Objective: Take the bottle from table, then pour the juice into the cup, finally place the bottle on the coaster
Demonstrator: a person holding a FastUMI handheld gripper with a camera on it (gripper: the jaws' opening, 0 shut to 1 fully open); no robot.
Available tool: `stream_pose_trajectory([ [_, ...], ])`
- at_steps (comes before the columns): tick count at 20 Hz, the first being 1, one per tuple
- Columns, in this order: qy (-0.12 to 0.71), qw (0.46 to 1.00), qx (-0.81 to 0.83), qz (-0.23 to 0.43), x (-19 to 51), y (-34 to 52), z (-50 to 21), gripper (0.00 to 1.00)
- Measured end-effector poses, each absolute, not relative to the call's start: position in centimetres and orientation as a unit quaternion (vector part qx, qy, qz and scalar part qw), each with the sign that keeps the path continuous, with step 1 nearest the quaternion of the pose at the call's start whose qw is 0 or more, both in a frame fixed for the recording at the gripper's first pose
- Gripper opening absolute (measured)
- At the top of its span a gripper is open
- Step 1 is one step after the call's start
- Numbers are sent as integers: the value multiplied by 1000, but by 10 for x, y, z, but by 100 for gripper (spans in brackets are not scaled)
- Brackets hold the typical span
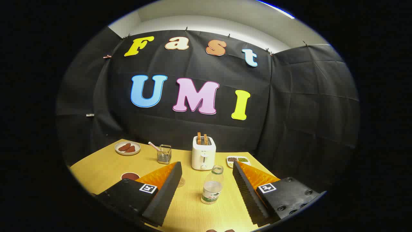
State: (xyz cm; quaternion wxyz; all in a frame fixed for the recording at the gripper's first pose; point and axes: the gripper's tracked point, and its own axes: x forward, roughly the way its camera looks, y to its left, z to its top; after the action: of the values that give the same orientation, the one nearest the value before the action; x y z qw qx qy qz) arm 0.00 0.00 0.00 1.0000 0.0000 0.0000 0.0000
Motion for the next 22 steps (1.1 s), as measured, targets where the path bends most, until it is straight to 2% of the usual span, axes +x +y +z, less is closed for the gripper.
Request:
stream_pose_trajectory([
  [22, 13, 1000, 6, 21, 14, -1, -15, 97],
])
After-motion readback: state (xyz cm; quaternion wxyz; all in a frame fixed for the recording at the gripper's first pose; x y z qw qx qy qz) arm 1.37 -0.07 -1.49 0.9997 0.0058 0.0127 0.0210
